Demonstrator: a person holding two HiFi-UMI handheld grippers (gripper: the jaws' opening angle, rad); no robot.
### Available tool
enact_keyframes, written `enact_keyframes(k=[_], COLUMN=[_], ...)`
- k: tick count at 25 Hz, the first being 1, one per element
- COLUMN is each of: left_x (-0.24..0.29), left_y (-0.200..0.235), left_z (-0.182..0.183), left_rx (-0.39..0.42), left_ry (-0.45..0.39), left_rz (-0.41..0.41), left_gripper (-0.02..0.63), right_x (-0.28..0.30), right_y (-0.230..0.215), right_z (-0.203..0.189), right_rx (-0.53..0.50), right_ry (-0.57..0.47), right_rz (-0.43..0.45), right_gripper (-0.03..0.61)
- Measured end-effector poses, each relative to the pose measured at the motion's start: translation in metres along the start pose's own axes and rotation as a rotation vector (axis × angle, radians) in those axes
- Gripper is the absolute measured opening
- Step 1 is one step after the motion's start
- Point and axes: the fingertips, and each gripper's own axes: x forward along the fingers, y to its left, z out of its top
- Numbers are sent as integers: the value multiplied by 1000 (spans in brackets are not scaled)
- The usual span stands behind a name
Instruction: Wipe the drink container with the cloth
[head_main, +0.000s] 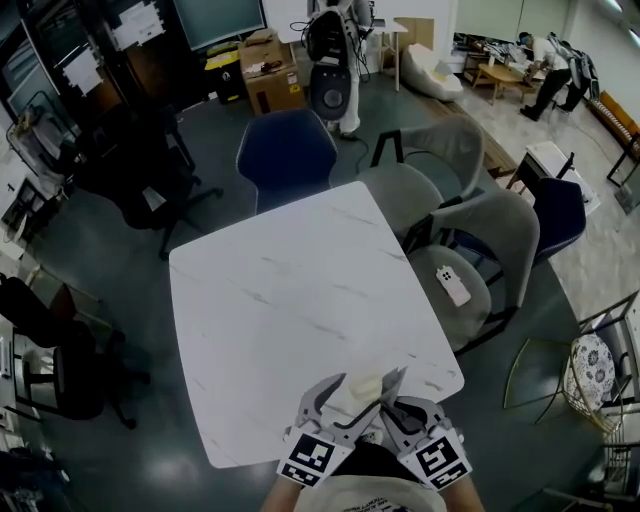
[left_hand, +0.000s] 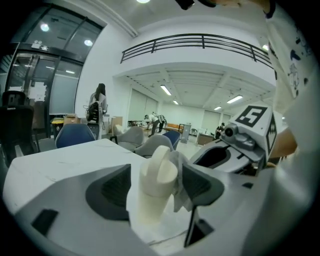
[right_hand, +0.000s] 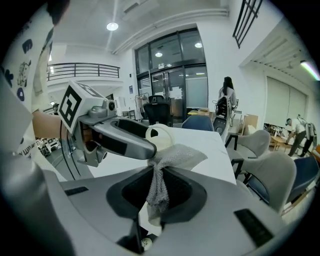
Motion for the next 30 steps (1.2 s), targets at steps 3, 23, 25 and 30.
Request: enact_keyframes(k=[3, 23, 25, 30], left_x=[4, 15, 15, 15], left_y=[2, -5, -5, -5], left_z=[3, 1, 1, 1], left_rx=[27, 106, 112, 115], left_ry=[-7, 12, 13, 12], left_rz=[-32, -176, -176, -168], left_gripper=[295, 279, 279, 278], right_x=[1, 35, 38, 51], right_y=[-1, -5, -5, -6], right_z=[3, -25, -31, -48], right_rx=[-33, -37, -40, -52], right_ry=[9, 99, 113, 168], right_rz=[8, 34, 34, 34], right_gripper=[47, 46, 46, 46])
